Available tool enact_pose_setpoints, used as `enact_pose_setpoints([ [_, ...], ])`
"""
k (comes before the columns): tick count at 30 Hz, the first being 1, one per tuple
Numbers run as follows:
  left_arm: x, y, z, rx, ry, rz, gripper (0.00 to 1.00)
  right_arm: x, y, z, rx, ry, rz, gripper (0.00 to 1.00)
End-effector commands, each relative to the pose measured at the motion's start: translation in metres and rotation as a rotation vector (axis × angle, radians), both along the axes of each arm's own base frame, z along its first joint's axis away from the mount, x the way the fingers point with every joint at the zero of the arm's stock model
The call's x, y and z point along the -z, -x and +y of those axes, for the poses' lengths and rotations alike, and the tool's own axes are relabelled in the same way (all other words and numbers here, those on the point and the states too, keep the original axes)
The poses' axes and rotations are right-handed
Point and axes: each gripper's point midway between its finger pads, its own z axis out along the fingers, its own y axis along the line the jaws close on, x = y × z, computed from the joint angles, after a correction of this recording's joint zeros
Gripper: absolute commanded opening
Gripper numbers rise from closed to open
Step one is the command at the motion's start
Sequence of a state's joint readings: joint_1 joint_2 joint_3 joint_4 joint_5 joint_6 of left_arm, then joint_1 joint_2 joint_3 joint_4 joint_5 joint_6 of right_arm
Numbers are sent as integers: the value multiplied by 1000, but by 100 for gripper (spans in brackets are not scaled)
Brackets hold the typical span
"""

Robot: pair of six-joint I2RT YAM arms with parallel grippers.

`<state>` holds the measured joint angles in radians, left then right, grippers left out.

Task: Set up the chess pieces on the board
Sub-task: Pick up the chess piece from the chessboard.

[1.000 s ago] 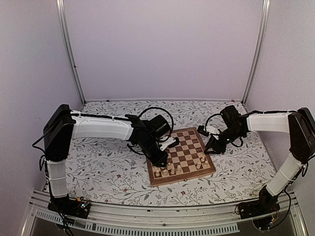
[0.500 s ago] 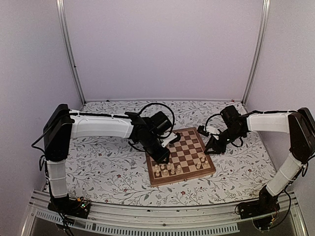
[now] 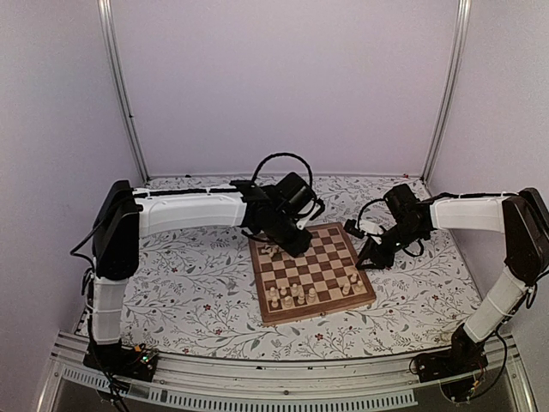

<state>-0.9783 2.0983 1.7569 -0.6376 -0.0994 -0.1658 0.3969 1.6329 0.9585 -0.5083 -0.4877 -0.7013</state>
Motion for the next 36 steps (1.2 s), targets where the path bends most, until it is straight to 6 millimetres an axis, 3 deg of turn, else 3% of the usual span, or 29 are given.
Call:
enact_pose_setpoints([
  [1, 20, -14, 11, -59, -59, 16, 38, -9, -6, 2, -10, -9, -29, 37],
  [10, 39, -20, 20, -80, -86, 47, 40, -7, -6, 2, -12, -5, -28, 37],
  [22, 53, -25, 17, -71, -73, 80, 35, -5, -6, 1, -9, 1, -24, 37],
  [30, 60, -25, 14, -54, -67, 100, 23, -5, -7, 1, -9, 4, -25, 37],
  [36, 45, -16, 11, -21, -45, 95, 11, -6, -7, 1, -10, 2, -27, 37],
])
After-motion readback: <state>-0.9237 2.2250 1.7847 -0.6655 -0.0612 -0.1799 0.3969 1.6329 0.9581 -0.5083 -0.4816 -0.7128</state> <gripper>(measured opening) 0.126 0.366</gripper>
